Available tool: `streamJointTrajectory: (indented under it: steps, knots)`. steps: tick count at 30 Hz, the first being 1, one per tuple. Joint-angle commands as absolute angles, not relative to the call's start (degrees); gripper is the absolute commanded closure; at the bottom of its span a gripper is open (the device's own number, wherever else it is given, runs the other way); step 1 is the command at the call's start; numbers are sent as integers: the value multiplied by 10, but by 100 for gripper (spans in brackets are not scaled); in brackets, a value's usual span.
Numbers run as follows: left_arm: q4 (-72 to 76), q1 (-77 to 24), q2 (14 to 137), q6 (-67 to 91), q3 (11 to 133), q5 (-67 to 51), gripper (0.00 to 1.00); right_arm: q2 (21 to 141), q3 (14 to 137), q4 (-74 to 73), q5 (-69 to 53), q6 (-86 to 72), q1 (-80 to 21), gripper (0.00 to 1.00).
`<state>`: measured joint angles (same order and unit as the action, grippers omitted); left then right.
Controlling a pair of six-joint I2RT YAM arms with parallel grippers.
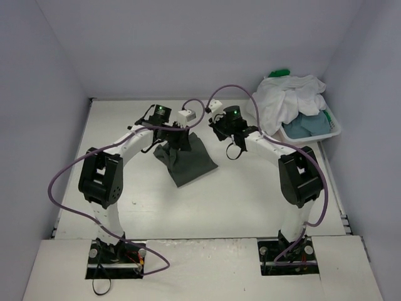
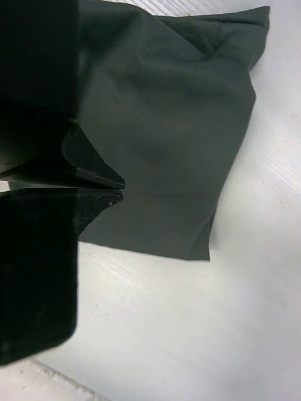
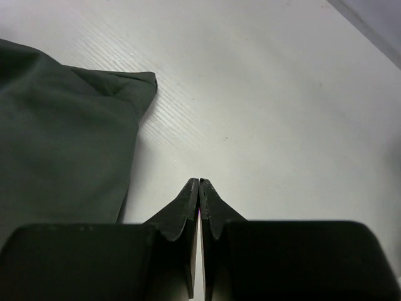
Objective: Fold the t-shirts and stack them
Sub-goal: Place the square-folded T-shirt at the corner of the board.
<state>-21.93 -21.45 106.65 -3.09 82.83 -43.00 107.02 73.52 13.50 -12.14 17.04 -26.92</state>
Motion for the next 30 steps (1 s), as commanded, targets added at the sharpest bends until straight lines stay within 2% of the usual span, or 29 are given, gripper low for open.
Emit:
streamJointTrajectory:
  steps: [1, 17, 30]
  knots:
    - [-200, -221, 1064, -61, 841, -374, 100, 1025, 740, 149, -167, 159, -279, 100]
    - [-220, -220, 1033, -123, 815, -264, 100, 1095, 764, 105, -368, 98, -313, 100]
    - [-206, -220, 1018, -163, 765, -212, 100, 1146, 767, 88, -396, 93, -341, 100]
